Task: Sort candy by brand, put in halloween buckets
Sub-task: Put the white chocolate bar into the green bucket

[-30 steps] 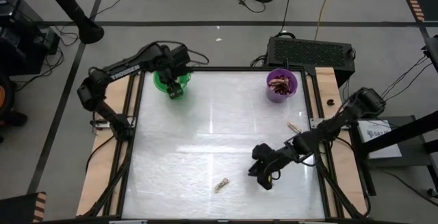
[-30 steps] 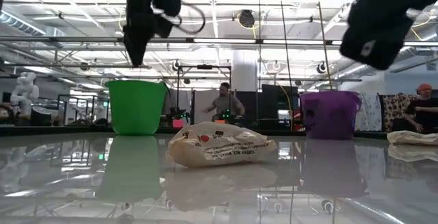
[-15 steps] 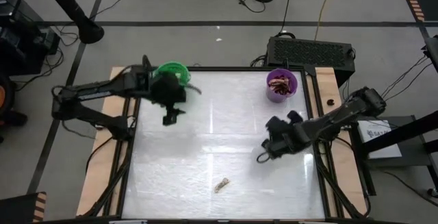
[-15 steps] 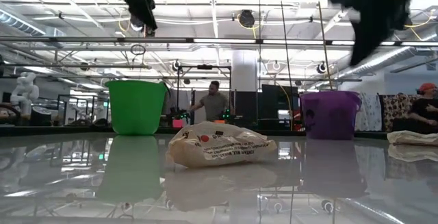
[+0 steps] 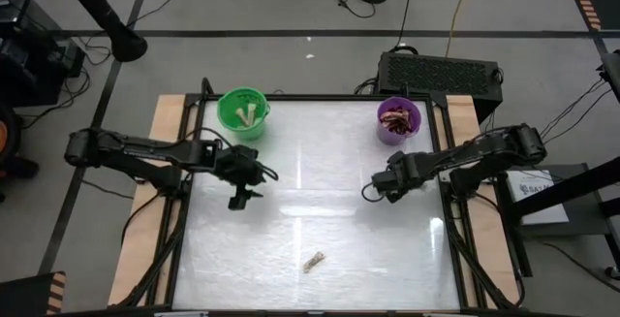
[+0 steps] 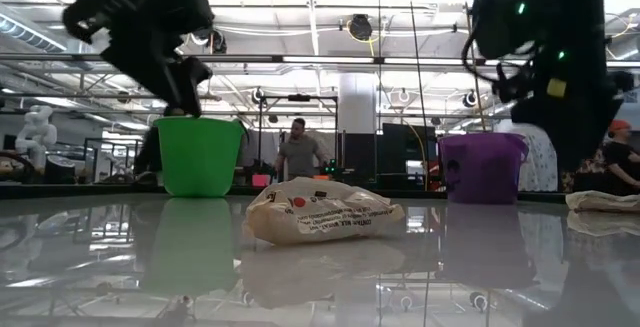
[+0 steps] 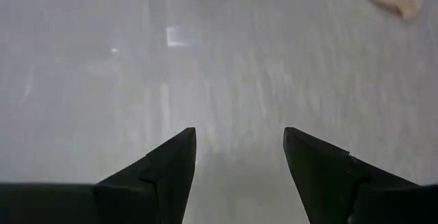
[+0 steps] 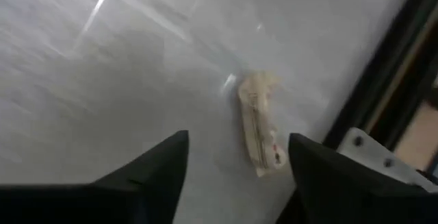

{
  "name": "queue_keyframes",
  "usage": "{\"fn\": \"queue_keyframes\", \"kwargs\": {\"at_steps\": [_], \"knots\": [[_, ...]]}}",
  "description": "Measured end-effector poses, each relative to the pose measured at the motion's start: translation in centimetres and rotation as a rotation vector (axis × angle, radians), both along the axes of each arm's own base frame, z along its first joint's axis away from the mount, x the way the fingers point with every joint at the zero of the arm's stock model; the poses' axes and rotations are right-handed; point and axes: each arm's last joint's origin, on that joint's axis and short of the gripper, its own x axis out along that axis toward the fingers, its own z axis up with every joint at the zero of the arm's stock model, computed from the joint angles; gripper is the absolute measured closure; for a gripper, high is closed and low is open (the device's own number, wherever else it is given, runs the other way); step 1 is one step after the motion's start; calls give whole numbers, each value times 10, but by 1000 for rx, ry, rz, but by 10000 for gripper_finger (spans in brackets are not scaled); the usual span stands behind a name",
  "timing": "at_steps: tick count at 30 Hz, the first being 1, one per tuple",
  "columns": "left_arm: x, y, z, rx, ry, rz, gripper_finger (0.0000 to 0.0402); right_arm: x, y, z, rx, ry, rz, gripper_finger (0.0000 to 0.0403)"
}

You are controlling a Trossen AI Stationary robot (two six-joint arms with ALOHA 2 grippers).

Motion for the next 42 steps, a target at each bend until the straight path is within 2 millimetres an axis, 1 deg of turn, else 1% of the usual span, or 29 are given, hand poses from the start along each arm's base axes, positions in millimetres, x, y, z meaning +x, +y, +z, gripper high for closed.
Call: {"fn": "queue_keyframes", "kwargs": {"at_steps": [4,7,12,16,18,20,28,33,35,37,39,42], "knots": [[-1,-5,-4,-25,-3,-20,173,-9,-16,-21,48,36,-21,129],[1,-9,-4,-49,-25,-14,173,-20,-27,-35,101,75,-51,115],[3,-17,-1,-57,-64,-52,173,-26,-37,-52,145,40,-49,114],[5,-23,1,-70,-92,-69,173,-28,-43,-56,165,22,-61,125],[6,-26,2,-77,-108,-75,173,-28,-44,-56,171,17,-71,139],[6,-28,2,-78,-107,-86,173,-27,-44,-57,173,11,-71,162],[6,-34,3,-80,-128,-112,173,-27,-43,-57,188,13,-76,297],[6,-34,3,-75,-130,-116,173,-22,-45,-45,162,53,-45,367],[7,-34,4,-75,-134,-117,173,-14,-47,-36,162,29,-30,384],[7,-34,4,-76,-142,-118,173,-5,-47,-26,170,-12,-17,391],[8,-34,3,-71,-156,-123,173,5,-47,-16,172,-60,8,389],[6,-33,-10,-65,-189,-133,173,26,-44,1,156,-203,67,381]]}}
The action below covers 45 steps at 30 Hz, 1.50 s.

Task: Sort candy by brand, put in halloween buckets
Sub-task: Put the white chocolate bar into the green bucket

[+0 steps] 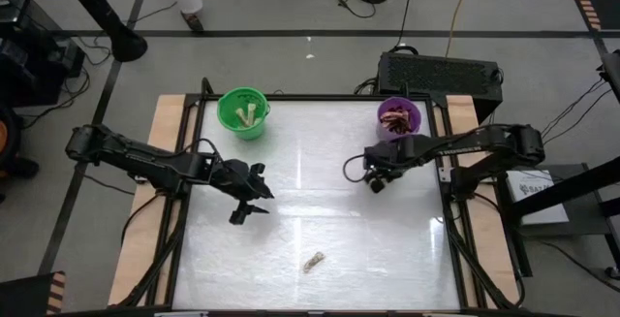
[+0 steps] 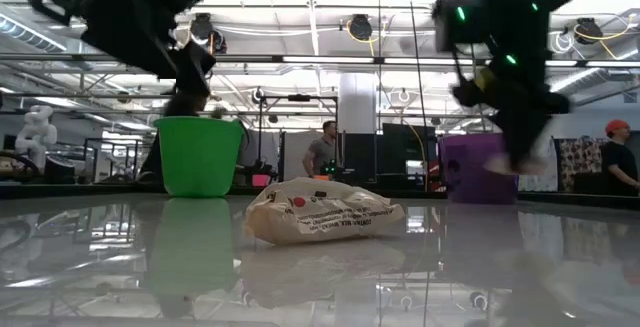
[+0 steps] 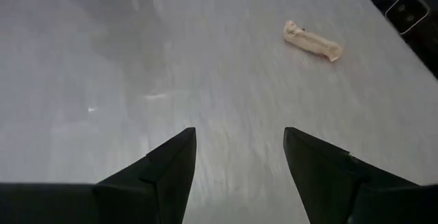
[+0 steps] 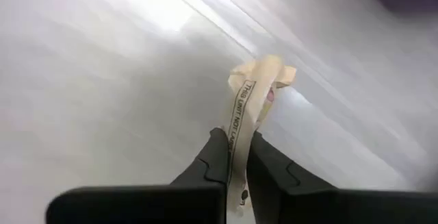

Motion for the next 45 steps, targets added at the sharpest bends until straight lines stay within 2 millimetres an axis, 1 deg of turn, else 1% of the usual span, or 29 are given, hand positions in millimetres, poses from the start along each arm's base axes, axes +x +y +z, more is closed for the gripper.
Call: {"fn": "queue_keyframes", "kwargs": {"at_steps": [4,6,8,12,16,19,22,25,30,33,38,45], "knots": [[-4,0,-24,-50,-109,27,173,37,15,15,-31,-328,162,378],[-7,0,-38,-90,-181,41,173,55,27,24,-50,-521,284,377],[-10,-2,-47,-109,-276,28,173,71,41,32,-74,-691,411,377],[-10,-9,-54,-83,-452,-38,173,88,67,42,-142,-890,614,376],[2,-18,-52,-45,-583,-93,173,97,86,37,-178,-946,741,376],[22,-25,-48,-61,-628,-69,173,101,96,29,-190,-949,804,376],[44,-30,-51,-113,-592,-6,173,103,102,25,-195,-953,833,376],[63,-34,-57,-138,-548,11,173,103,106,22,-187,-941,840,376],[84,-38,-60,-133,-546,20,173,102,111,20,-172,-938,847,376],[91,-40,-59,-126,-549,45,173,101,113,19,-167,-927,853,376],[96,-36,-57,-105,-552,142,173,101,115,20,-167,-934,856,376],[99,-27,-56,-111,-555,161,173,101,115,19,-165,-927,858,376]]}}
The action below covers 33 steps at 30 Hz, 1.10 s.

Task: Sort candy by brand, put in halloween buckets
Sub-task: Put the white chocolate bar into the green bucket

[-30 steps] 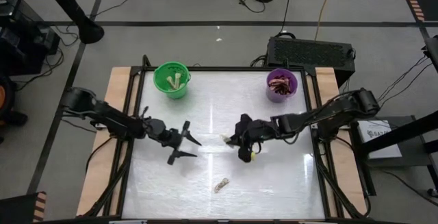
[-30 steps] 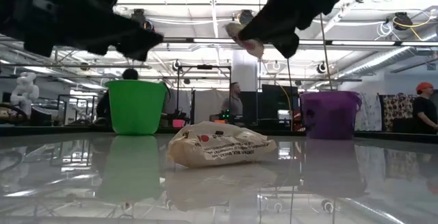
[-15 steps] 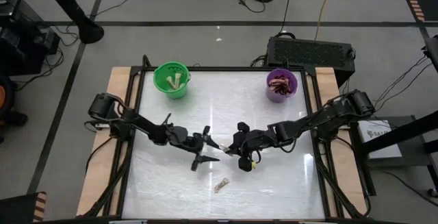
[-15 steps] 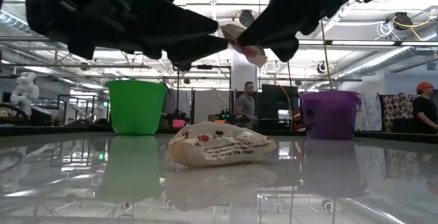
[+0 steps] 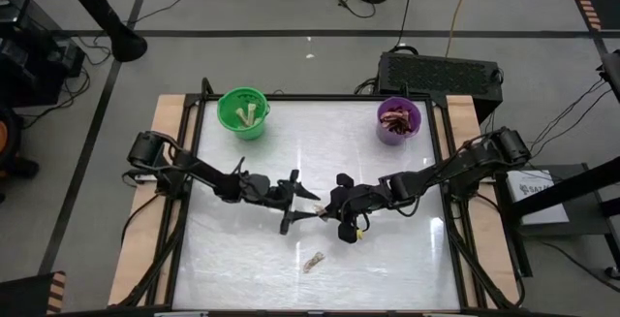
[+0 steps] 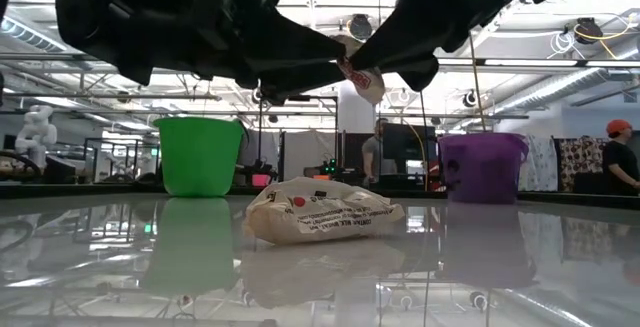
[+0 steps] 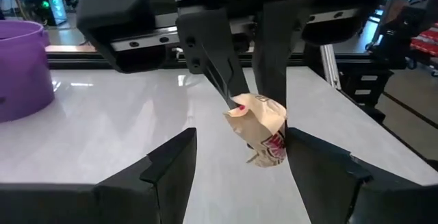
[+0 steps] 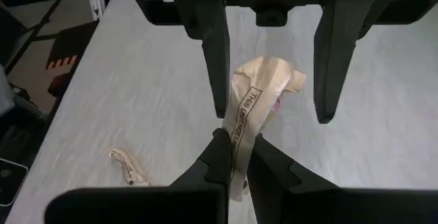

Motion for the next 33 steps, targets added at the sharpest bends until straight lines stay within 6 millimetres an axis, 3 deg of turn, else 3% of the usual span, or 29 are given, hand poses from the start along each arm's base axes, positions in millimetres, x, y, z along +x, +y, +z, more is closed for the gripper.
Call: {"fn": "queue_keyframes", "kwargs": {"at_steps": [21,26,33], "knots": [[3,-1,10,-21,-72,-54,178,0,0,0,1,0,2,376],[7,-2,13,-18,-68,-54,219,0,0,0,-2,0,4,376],[9,-2,10,-10,-21,-55,316,0,0,0,-19,-2,17,376]]}}
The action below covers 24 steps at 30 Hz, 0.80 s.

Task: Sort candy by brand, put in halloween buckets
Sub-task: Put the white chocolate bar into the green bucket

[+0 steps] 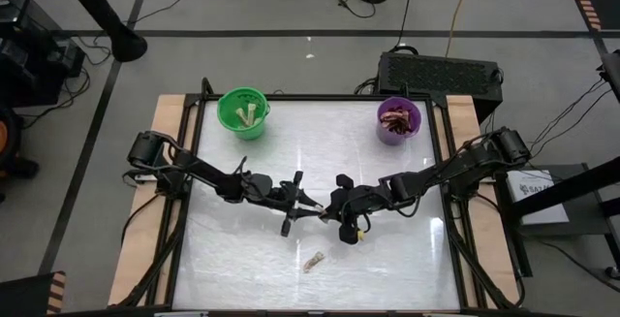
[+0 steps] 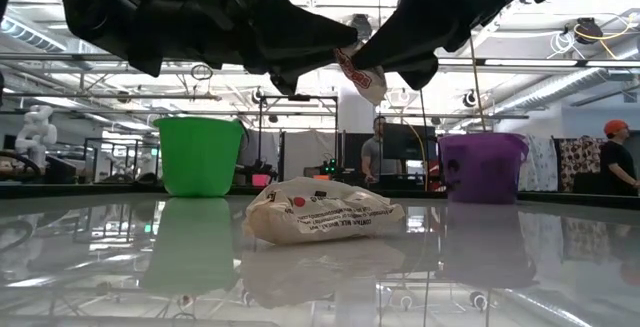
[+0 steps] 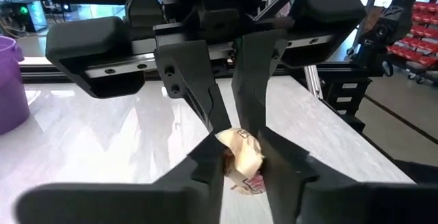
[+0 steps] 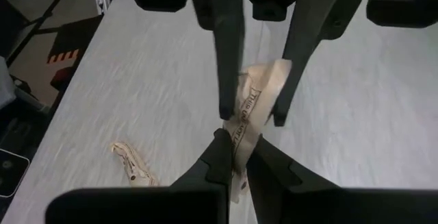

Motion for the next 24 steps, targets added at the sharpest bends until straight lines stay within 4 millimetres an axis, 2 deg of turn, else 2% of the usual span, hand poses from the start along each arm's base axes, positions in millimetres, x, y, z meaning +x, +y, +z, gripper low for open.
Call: {"fn": "queue_keyframes", "kwargs": {"at_steps": [3,12,19,24], "knots": [[0,0,0,0,-2,-3,343,0,0,0,-7,-2,5,376],[0,0,2,-1,-11,-2,343,0,0,2,-29,-12,15,364],[-12,7,27,39,25,16,329,-4,-4,7,-81,-20,-57,275],[-41,27,59,111,159,151,326,-9,-11,5,-147,45,-134,216]]}}
